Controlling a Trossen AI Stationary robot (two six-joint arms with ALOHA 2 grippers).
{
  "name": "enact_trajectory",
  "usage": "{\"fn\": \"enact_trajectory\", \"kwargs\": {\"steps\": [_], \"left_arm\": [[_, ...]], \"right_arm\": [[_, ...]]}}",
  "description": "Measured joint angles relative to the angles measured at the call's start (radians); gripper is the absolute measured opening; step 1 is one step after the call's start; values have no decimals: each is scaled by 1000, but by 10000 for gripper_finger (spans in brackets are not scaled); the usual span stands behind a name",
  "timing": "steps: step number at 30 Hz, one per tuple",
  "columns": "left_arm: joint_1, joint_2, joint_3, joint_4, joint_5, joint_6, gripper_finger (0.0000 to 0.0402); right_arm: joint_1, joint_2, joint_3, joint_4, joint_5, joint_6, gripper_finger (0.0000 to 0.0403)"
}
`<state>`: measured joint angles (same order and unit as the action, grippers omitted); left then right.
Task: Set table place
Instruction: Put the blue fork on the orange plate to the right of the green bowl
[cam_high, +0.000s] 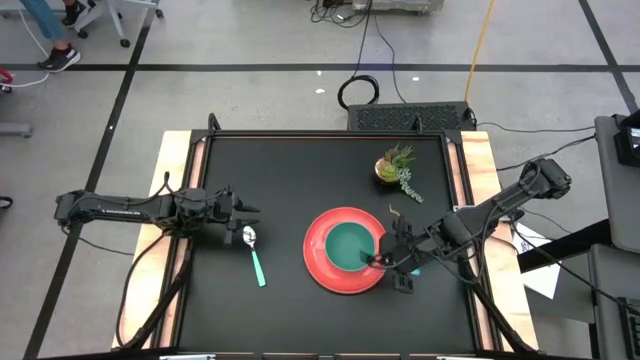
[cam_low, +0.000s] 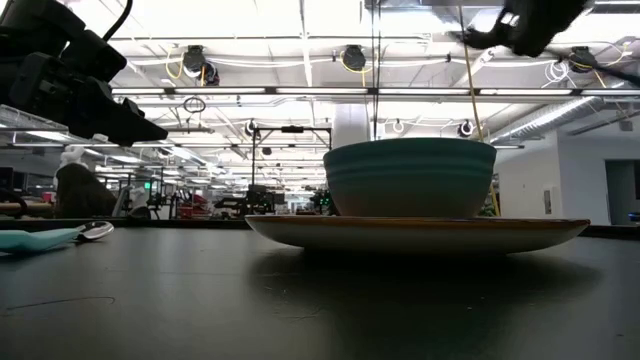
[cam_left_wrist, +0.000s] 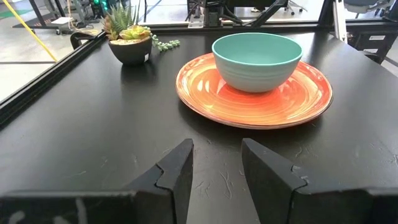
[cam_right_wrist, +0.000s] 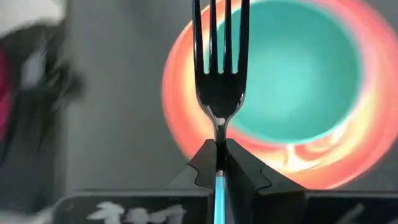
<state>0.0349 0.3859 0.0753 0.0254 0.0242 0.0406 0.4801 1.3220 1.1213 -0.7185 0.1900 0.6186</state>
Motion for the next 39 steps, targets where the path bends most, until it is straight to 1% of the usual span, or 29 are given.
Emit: {"fn": "enact_trajectory", "kwargs": {"steps": [2, 4, 8, 13, 17, 20, 22, 25, 29, 35, 39], "left_arm": [[0, 0, 0, 0, 0, 0, 143], [0, 0, 0, 0, 0, 0, 143], [0, 0, 0, 0, 0, 0, 143], [0, 0, 0, 0, 0, 0, 143], [0, 0, 0, 0, 0, 0, 143], [0, 0, 0, 0, 1, 0, 143], [0, 0, 0, -1, 1, -1, 143], [0, 0, 0, -4, 1, 0, 143], [0, 0, 0, -5, 1, 3, 143], [0, 0, 0, -5, 1, -16, 143], [0, 0, 0, -3, 1, -11, 143]], "right_arm": [[-13, 0, 0, 8, 89, 70, 6], [-29, 0, 0, 15, 122, 157, 5], [-47, 0, -8, 36, 123, 282, 4], [-55, 0, -18, 10, 123, 395, 4], [-54, -6, -18, -108, 122, 492, 4], [-55, -21, -18, -238, 126, 615, 4], [-58, -29, -18, -274, 127, 701, 4], [-64, -42, -19, -252, 124, 792, 4], [-67, -44, -19, -169, 120, 842, 4], [-67, -40, -19, -211, 125, 988, 4], [-67, -40, -60, -164, 127, 1054, 4]]}}
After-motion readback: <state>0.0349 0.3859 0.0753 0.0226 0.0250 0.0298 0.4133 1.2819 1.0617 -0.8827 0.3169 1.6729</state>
